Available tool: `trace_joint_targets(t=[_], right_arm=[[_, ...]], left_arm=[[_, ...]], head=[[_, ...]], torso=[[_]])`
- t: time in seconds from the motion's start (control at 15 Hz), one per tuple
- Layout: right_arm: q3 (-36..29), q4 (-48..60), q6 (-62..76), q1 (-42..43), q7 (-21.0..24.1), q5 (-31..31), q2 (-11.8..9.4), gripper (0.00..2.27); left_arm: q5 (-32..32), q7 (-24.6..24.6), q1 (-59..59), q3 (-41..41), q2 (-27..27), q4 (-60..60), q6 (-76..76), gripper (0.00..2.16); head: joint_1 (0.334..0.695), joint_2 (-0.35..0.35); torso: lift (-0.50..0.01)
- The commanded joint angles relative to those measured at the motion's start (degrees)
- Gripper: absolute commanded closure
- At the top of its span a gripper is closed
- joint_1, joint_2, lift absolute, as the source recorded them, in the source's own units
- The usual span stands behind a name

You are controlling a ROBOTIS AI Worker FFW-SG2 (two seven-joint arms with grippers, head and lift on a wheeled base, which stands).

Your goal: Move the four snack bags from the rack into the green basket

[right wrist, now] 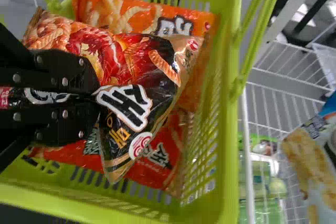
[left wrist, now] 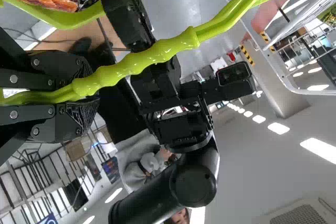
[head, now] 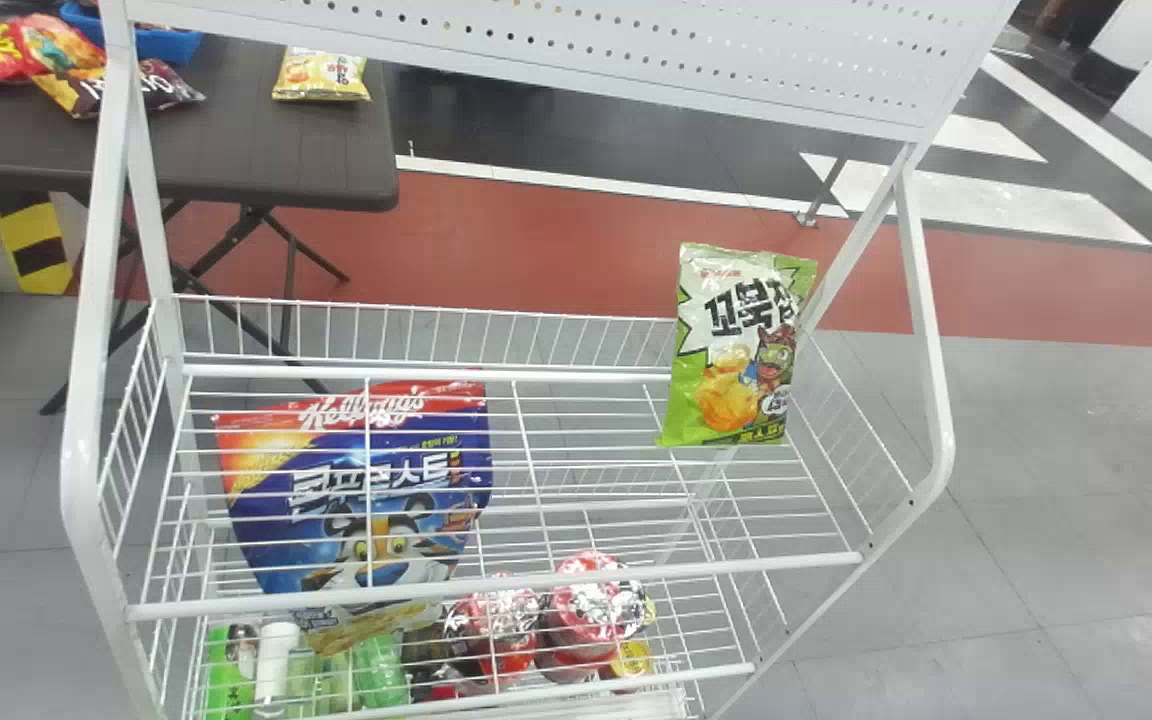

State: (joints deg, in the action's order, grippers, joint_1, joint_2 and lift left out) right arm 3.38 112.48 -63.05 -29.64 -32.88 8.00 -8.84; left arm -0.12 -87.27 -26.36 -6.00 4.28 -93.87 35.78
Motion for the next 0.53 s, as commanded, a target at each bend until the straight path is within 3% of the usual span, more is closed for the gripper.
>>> trace_joint_targets(t=[0.0,0.27,0.47], right_arm=[[-1.62,3.98,4.20,-2.44,0.19,-1.76,-0.30,0.02],[-8.83,9.34,14.57,-5.17,-2.62,1.41,-0.21,0.05],[-14.89,8.20,31.44,-4.29,-2.27,5.54,0.75,0.05]], left_arm=[[-0.05,-0.01,0.17,-0.06,-0.07,0.09,-0.13,1.99],[-0.14,-0.09,0.26,-0.33,0.02,-0.09,0.22,1.99],[-0.14,-0.18,-0.01,-0.33,0.11,-0.44,0.74,1.99]], head=[[0.695,-0.350],[0.695,-0.350],[0.695,-0.350]], torso=[[0.000],[0.000],[0.000]])
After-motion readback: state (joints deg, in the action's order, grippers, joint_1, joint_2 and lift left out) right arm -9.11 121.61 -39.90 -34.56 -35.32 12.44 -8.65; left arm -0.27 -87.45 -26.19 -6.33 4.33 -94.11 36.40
